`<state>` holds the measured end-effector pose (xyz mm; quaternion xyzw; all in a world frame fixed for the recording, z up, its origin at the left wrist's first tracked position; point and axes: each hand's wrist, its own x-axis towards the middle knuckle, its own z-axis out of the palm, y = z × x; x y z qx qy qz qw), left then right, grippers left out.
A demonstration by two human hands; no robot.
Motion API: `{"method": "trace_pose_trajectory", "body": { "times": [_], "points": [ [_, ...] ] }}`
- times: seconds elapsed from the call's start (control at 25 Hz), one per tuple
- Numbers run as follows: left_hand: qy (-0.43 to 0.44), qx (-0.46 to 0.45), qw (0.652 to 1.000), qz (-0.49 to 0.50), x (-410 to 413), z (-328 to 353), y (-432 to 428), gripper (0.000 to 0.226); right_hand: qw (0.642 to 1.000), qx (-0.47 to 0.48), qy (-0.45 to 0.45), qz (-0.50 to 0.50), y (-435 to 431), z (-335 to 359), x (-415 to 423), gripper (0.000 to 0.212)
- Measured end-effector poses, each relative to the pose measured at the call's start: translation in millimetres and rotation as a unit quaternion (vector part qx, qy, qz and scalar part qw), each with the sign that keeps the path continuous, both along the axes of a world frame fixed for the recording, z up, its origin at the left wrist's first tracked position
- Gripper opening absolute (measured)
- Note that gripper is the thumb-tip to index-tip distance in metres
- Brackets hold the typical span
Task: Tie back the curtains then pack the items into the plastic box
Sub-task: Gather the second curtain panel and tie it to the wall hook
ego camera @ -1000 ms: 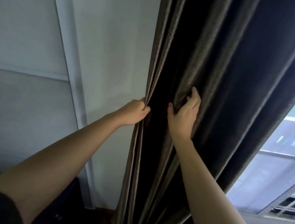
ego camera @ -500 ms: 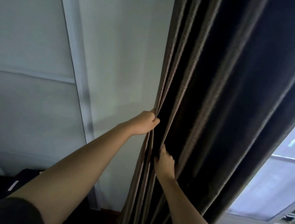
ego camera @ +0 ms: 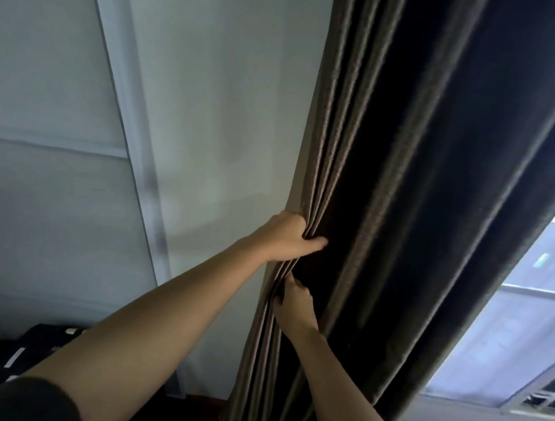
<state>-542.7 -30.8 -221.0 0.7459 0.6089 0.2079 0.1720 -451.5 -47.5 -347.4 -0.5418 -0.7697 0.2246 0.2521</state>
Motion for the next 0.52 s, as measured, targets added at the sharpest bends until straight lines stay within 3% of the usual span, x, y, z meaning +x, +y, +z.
{"method": "trace_pose_trajectory", "body": {
  "times": [0.08, 0.16, 0.2, 0.28, 0.4, 0.52],
  "points": [
    [0.016, 0.03, 0.999, 0.031, -6.1, -4.6, 3.6, 0.035, 0.979, 0.192, 0.011, -0.06, -2.2, 14.0, 13.5, 0.048],
    [-0.003, 0.022, 0.999, 0.037, -18.8, -8.0, 7.8, 0.029, 0.902, 0.377, 0.118, -0.175, 5.0, 36.2, 31.3, 0.048],
    [-0.009, 0.013, 0.999, 0.033, -24.8, -8.2, 8.1, 0.029, 0.877, 0.394, 0.184, -0.204, 12.5, 50.7, 39.1, 0.052],
    [-0.01, -0.001, 0.999, 0.032, -34.1, -9.0, 8.0, 0.028, 0.887, 0.316, 0.263, -0.213, 31.5, 76.5, 52.1, 0.069],
    [-0.009, 0.003, 0.999, 0.044, -36.7, -11.1, 9.5, 0.027, 0.931, 0.16, 0.282, -0.169, 53.7, 82.8, 58.2, 0.079],
    [-0.043, -0.002, 0.998, 0.044, -33.2, -13.1, 12.0, 0.03, 0.976, 0.078, 0.19, -0.072, 55.2, 53.1, 52.2, 0.052]
  ]
}}
